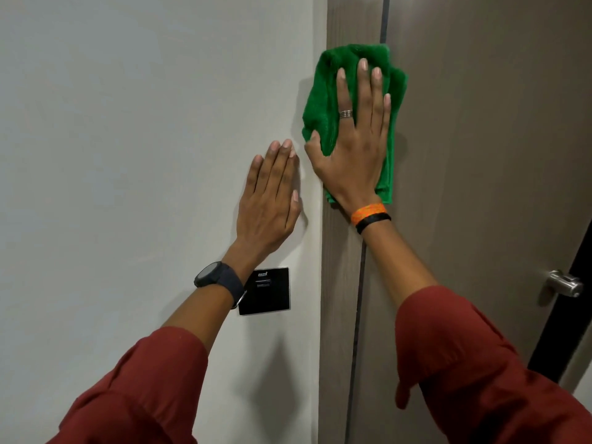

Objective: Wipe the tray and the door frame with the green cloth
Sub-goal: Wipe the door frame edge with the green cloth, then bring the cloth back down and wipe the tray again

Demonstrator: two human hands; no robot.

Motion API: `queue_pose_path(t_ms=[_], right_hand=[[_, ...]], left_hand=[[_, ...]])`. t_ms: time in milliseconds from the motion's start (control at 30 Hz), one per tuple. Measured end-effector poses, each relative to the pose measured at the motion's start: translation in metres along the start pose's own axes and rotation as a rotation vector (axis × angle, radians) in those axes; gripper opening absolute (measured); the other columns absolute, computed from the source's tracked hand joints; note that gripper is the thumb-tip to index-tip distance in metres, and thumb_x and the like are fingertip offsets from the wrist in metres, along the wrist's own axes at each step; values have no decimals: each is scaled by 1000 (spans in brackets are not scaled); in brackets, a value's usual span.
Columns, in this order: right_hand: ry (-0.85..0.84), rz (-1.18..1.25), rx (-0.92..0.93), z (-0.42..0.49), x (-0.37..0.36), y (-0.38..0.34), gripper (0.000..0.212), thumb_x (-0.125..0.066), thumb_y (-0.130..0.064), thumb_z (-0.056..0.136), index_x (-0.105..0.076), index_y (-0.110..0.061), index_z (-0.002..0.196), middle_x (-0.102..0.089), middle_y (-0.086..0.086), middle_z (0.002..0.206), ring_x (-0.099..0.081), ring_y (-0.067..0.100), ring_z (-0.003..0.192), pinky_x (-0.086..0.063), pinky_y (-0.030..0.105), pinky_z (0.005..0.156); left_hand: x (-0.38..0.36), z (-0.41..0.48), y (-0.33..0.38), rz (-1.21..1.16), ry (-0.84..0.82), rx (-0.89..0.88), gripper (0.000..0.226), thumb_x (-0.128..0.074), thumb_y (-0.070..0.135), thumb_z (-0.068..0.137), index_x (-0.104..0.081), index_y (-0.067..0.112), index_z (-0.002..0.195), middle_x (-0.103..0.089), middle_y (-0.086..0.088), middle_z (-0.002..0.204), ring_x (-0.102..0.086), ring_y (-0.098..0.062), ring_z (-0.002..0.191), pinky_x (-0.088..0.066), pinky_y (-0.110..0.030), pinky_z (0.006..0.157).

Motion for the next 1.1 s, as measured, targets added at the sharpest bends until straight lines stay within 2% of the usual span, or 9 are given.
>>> queue_pose_path(t_ms=[233,333,433,567,700,833,900,1000,1100], right_hand=[[-178,-2,-73,-154,6,5,81,-59,-42,96,-25,-12,163,-20,22,172,-7,35,164,-6,54,135],[-266,30,-114,-213,14,5,71,-52,-41,104,-23,-14,164,-18,18,173,-1,30,165,-9,54,136],[-285,96,-188,-248,28,0,61,-51,-30,103,-35,-14,160,-29,15,169,-15,29,163,-26,58,130],[-237,153,-273,-269,48,3,43,-56,-9,97,-62,-4,139,-53,14,145,-46,32,137,-54,63,107],[-379,200,-448,-302,60,1,48,-73,11,90,-67,-4,136,-64,14,126,-50,23,121,-59,49,100],[-554,281,-597,-361,69,-16,47,-67,14,94,-66,-4,137,-60,11,128,-51,24,124,-51,41,111],[-676,310,-658,-400,74,-31,42,-64,12,98,-65,-4,137,-58,11,129,-51,16,126,-46,27,114],[-779,421,-930,-457,83,-53,29,-60,3,102,-67,-15,125,-52,0,121,-51,-15,110,-42,-2,92],[-874,454,-1141,-523,89,-80,21,-60,-10,106,-60,-31,105,-50,-11,113,-58,-8,99,-48,6,82]], left_hand=[[-2,-36,6,-89,-115,-70,65,-34,22,105,-18,-1,163,-20,-18,172,-15,-31,161,-9,-47,133],[-1,-64,14,-188,-204,-69,66,-37,19,102,-21,-2,163,-18,-17,173,-11,-29,162,-8,-46,133],[4,-88,18,-246,-282,-22,66,-35,19,102,-20,-1,163,-16,-15,173,-9,-27,162,-7,-45,133],[17,-128,20,-259,-344,67,63,-32,21,105,-22,0,163,-19,-14,173,-12,-27,162,-10,-44,133],[30,-191,27,-267,-403,89,61,-33,20,106,-25,-1,162,-23,-15,172,-15,-28,162,-11,-45,133],[39,-271,35,-261,-521,139,62,-32,21,105,-23,1,163,-22,-14,172,-17,-28,161,-8,-41,133],[45,-316,38,-258,-604,190,63,-32,22,105,-24,1,163,-24,-13,172,-19,-28,161,-7,-40,133],[52,-381,42,-258,-746,250,62,-32,24,105,-25,0,162,-26,-14,171,-21,-29,160,-5,-39,133],[60,-451,49,-252,-840,281,63,-37,22,103,-28,-2,161,-28,-16,169,-25,-31,158,-4,-38,132]])
Point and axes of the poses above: each hand's wrist, its own z-axis towards the middle knuckle, its own x-axis out of the back of the hand, y = z × x, the point moved 6 cm from there along z, towards the middle knuckle
